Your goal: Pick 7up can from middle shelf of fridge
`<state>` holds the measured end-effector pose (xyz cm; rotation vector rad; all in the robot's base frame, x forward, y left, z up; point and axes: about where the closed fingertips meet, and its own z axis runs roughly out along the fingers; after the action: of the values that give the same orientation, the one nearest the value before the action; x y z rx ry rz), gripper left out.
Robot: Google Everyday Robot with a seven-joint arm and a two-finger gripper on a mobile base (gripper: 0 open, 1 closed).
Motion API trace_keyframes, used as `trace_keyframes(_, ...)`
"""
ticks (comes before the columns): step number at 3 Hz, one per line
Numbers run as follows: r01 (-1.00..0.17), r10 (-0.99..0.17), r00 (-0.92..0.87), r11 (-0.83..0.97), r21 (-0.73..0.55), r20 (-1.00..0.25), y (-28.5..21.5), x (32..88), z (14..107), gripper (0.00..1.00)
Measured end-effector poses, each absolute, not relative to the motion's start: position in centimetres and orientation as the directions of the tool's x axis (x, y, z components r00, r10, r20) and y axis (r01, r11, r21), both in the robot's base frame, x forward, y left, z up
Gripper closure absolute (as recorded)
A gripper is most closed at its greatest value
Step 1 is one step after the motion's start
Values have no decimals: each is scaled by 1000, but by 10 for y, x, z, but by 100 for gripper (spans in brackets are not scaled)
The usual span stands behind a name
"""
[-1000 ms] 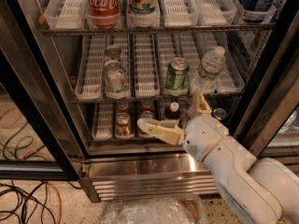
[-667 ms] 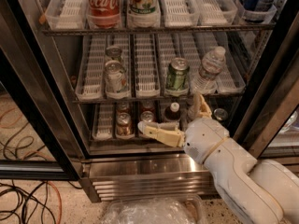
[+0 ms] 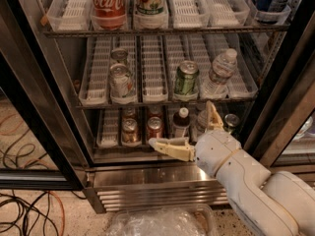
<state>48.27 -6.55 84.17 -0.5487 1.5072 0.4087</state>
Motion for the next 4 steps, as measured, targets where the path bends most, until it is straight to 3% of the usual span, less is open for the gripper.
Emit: trace_keyframes(4, -604, -126, 80, 783, -149, -989, -29, 530, 835, 0)
